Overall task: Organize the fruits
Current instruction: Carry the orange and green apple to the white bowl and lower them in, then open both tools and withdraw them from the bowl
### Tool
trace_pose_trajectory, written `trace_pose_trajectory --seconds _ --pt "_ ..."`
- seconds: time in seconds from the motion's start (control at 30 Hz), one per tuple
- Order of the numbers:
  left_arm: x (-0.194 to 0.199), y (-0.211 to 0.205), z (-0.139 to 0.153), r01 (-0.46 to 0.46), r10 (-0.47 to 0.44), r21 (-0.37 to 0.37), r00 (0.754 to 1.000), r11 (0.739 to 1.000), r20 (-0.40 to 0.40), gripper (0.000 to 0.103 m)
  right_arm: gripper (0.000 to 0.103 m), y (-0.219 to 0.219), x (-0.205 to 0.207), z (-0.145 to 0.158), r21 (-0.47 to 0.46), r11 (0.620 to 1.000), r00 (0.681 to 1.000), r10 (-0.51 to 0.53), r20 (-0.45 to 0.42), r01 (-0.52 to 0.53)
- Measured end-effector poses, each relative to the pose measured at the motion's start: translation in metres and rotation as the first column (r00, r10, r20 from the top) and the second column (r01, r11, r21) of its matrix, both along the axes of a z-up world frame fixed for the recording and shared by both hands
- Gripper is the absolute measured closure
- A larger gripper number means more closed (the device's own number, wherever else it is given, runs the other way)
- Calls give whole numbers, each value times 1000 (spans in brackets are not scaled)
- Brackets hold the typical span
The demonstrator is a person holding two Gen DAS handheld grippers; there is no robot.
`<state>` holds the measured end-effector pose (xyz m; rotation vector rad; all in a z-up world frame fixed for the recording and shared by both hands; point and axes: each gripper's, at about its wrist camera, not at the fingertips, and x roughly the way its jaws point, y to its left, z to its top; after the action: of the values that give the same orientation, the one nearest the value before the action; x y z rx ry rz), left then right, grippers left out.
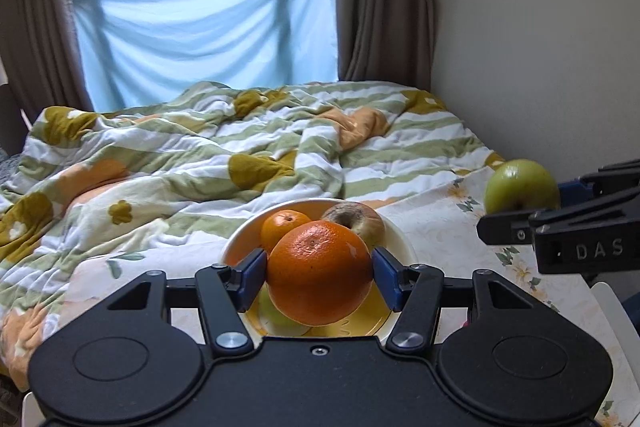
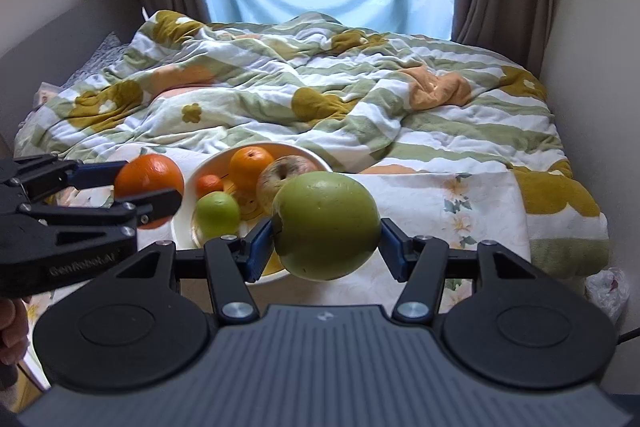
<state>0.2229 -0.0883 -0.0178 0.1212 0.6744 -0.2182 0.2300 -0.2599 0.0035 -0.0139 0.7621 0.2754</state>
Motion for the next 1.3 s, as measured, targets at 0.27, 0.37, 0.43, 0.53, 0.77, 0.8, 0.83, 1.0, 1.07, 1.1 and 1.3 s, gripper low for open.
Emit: trace_pose_trajectory --seconds 0.27,0.37,0.43,0.53,0.77,0.8,0.83,1.0,1.07,1.1,1.3 --pt "28 -17 -34 84 -82 15 993 996 -84 41 31 -9 24 -8 4 998 998 -59 -25 59" --pt "34 -23 -46 111 -107 28 988 993 -112 41 31 -11 31 -12 3 997 997 -72 -36 72" --pt "36 -24 -52 120 -115 34 986 992 -123 41 31 -12 34 -15 3 997 996 -76 -44 77" --pt "39 -26 -58 137 -130 45 982 989 -139 41 31 -11 38 -19 4 997 995 -81 -53 82" --pt "43 -29 -67 149 -136 63 976 987 -169 40 31 -10 46 -24 8 996 994 -88 -70 89" --pt "44 -28 -67 149 -137 54 975 987 -175 40 31 -10 46 -24 9 996 994 -87 -71 88" --pt "43 -27 -66 148 -139 42 975 988 -173 35 31 -10 46 -25 14 996 994 -86 -73 88" --pt "29 -15 -41 126 -126 -4 988 992 -85 4 31 -5 50 -25 25 996 994 -78 -78 80" --pt "26 -9 -33 111 -110 2 991 994 -76 3 31 -2 52 -24 28 997 995 -69 -76 72" --pt "24 -5 -30 101 -100 10 992 995 -71 3 31 0 53 -24 29 997 995 -63 -73 66" --pt "18 24 -18 18 -16 29 998 999 -69 3 31 19 58 -21 34 999 998 -4 -62 6"
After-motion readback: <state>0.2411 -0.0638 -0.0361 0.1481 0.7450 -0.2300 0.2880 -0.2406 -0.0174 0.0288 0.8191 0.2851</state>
